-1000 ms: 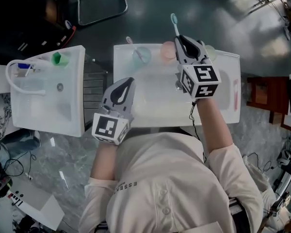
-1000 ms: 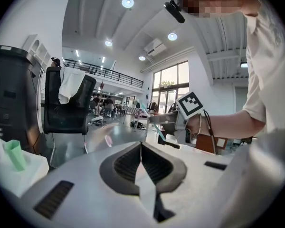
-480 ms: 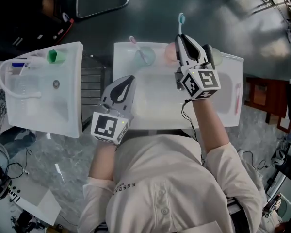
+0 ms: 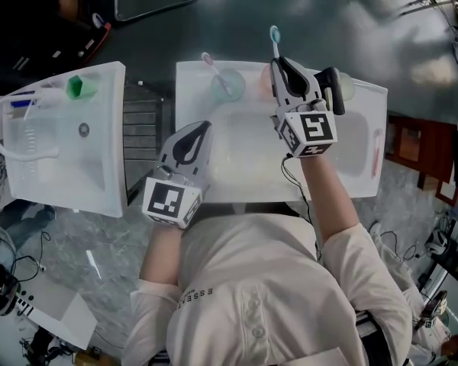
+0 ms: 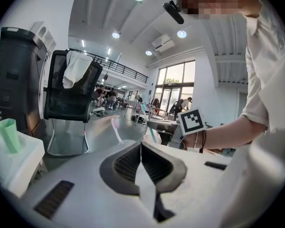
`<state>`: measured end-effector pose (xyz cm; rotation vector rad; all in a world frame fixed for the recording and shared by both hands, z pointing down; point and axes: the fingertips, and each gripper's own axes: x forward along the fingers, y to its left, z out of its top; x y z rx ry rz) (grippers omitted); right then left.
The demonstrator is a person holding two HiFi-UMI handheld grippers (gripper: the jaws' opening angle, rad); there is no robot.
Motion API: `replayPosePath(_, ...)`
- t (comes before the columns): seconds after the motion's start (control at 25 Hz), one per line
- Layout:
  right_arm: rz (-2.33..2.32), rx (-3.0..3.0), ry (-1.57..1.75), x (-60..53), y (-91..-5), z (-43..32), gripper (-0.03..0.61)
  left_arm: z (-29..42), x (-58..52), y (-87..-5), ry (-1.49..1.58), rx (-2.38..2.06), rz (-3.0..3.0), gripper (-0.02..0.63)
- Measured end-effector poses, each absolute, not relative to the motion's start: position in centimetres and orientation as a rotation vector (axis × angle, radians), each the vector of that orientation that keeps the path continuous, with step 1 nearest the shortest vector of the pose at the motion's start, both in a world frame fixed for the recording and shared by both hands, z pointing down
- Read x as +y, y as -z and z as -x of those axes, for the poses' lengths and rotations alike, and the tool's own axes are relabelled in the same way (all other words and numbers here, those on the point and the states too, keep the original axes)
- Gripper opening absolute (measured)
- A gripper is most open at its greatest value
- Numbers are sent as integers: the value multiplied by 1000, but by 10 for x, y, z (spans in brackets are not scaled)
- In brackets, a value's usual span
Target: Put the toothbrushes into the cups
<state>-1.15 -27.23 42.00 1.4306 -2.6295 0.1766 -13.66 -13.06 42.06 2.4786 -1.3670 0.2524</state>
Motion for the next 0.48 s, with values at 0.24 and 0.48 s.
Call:
replayPosePath(0.24,-1425,-2604,-112,-270,-417,13,117,134,-132,-417,-251,-1367,-2492,5)
replayPosePath(0.48,-1420,-2616,-24,-261,-396,13,121,129,-134,-410,-248,-1352,-2521,5)
